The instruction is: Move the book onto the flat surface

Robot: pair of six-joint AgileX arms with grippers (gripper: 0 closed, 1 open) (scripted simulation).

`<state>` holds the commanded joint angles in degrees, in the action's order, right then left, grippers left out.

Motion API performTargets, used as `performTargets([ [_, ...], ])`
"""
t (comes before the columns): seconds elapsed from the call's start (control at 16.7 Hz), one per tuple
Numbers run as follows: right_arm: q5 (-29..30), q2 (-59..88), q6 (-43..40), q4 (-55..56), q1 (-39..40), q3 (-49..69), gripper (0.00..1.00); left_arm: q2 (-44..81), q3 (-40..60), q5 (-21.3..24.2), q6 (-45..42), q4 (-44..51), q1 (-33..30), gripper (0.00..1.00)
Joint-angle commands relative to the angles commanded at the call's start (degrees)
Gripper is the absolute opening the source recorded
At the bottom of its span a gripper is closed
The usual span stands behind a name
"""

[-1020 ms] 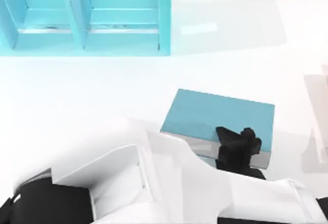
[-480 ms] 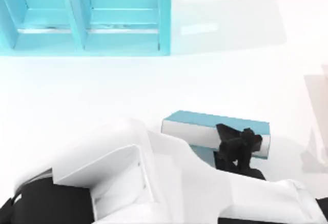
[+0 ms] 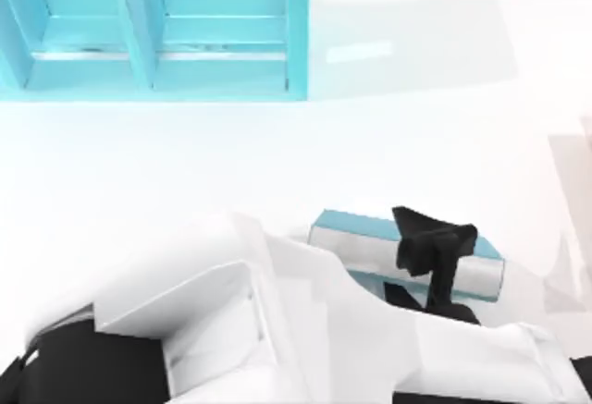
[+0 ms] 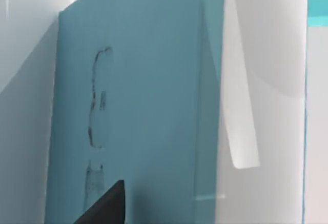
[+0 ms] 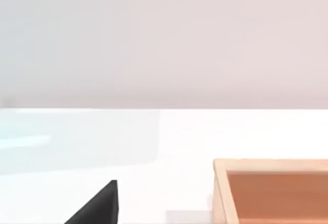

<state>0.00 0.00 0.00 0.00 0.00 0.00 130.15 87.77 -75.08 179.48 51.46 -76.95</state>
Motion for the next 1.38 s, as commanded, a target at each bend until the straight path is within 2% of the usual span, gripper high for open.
performTargets([
  [0.3,0.0,0.0,0.0,0.0,0.0,0.0,1.0,0.06,-0.01,0.05,0.08,0.09,-0.09,1.0],
  [0.48,0.0,0.0,0.0,0.0,0.0,0.0,1.0,0.79,1.34,0.55,3.91,3.52,-1.76,1.0],
  [0.72,0.0,0.0,0.0,0.0,0.0,0.0,1.0,2.88,5.07,2.95,16.45,14.94,-6.31,1.0],
  [1.14,0.0,0.0,0.0,0.0,0.0,0.0,1.0,7.75,11.7,9.12,43.3,42.66,-16.4,1.0],
  [1.38,0.0,0.0,0.0,0.0,0.0,0.0,1.0,9.92,13.58,11.53,53.03,53.63,-20.45,1.0],
])
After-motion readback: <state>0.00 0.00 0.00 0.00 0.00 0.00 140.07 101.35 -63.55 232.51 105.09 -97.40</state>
